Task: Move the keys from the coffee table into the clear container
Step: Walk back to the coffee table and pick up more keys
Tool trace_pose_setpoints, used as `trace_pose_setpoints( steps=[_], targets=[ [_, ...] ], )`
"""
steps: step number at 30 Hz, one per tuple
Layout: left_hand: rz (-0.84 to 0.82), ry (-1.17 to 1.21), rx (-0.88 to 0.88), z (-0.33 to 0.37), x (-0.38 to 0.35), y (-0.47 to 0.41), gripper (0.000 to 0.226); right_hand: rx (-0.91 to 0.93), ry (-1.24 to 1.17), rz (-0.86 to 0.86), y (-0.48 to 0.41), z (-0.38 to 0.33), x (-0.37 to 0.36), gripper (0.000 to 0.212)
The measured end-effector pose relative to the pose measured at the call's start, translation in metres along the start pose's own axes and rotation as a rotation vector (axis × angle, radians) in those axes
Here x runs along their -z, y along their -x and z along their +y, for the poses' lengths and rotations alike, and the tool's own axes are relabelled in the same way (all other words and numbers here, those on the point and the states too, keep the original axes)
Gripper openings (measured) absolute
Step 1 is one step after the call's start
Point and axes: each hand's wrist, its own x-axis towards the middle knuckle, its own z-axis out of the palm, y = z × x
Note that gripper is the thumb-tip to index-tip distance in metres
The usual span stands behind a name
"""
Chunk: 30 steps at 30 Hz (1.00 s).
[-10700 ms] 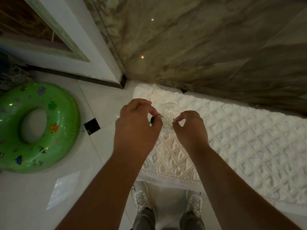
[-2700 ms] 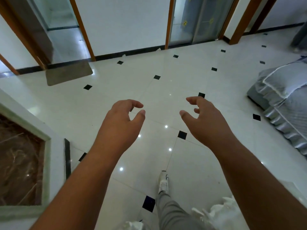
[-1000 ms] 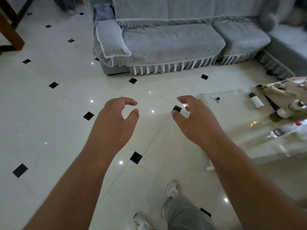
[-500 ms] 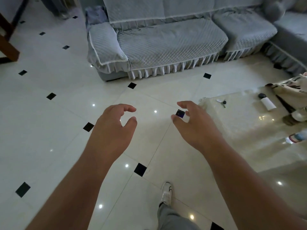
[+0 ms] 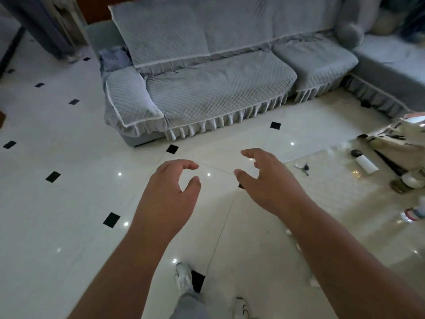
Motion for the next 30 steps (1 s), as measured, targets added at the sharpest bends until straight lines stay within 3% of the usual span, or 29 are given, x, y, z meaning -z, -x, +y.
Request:
trace_pose_setpoints(
  steps=[11, 17, 30],
  targets=[
    [-0.229, -0.003, -0.282, 0.007, -0.025, -0.207, 0.024, -0.236, -0.03, 0.274, -0.129, -0.01, 0.014, 0.049],
    [-0.38, -0.002, -0.421, 0.027, -0.054, -0.27, 0.024, -0.358, -0.039, 0.43, -0.161, -0.004, 0.012, 0.046],
    [-0.587, -0.073, -0.558, 0.09, -0.183, -0.376, 0.024, -0.638, -0.121, 0.586, -0.232, 0.114, 0.044, 0.045]
  ],
)
